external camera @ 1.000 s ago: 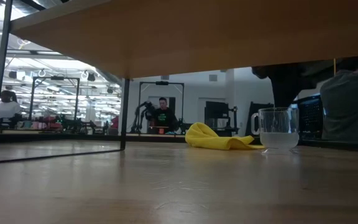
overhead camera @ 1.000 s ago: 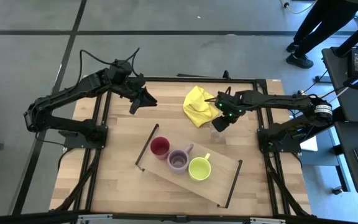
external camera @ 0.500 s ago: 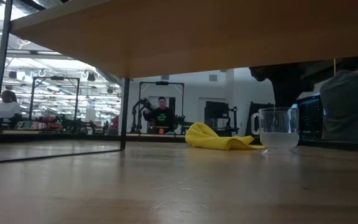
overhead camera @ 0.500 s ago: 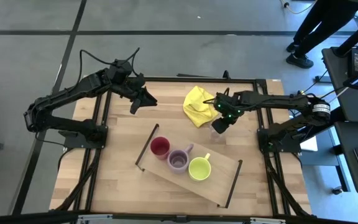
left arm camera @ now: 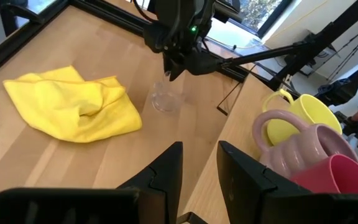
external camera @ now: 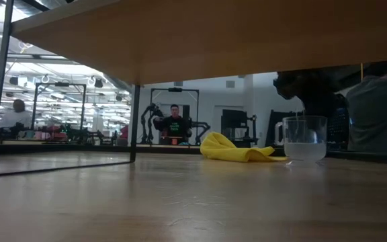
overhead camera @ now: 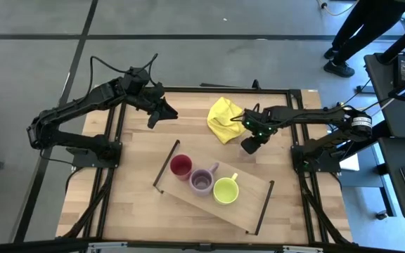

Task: Stack small to large cups/mugs on shelf
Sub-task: Put the transparent mug on the shelf

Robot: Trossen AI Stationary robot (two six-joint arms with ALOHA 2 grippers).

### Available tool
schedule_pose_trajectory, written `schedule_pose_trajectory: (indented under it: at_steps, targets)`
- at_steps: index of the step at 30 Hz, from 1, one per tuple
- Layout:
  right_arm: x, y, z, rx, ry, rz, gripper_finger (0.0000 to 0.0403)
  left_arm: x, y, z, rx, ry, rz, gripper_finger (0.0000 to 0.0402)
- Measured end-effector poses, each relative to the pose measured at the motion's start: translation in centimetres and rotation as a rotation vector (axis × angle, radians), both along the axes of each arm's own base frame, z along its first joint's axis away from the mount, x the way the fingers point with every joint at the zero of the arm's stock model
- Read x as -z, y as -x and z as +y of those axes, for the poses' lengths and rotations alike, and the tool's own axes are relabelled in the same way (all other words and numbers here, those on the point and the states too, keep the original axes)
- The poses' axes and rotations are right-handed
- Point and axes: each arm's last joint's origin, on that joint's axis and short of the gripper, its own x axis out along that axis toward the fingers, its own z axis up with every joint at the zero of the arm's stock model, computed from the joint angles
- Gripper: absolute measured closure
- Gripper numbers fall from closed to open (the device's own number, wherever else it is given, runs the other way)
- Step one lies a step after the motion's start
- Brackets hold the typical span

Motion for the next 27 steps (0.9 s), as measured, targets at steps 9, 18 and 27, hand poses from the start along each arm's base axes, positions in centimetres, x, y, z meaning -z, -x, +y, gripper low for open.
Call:
schedule_pose_trajectory:
  at_steps: [9,18,27]
  targets:
    - [-0.6,-0.5,-0.2,0.029,0.025,-0.03,0.0334,0.0,0.0,0.0,0.001,-0.003,-0.002,0.0308]
    - [-0.8,-0.6,-0.3,0.057,0.041,-0.025,0.0387,0.0,0.0,0.0,0.001,-0.004,-0.002,0.0308]
    - [-3.6,-0.5,-0.4,0.101,0.056,0.042,0.0398,0.0,0.0,0.0,0.006,-0.014,-0.004,0.0308]
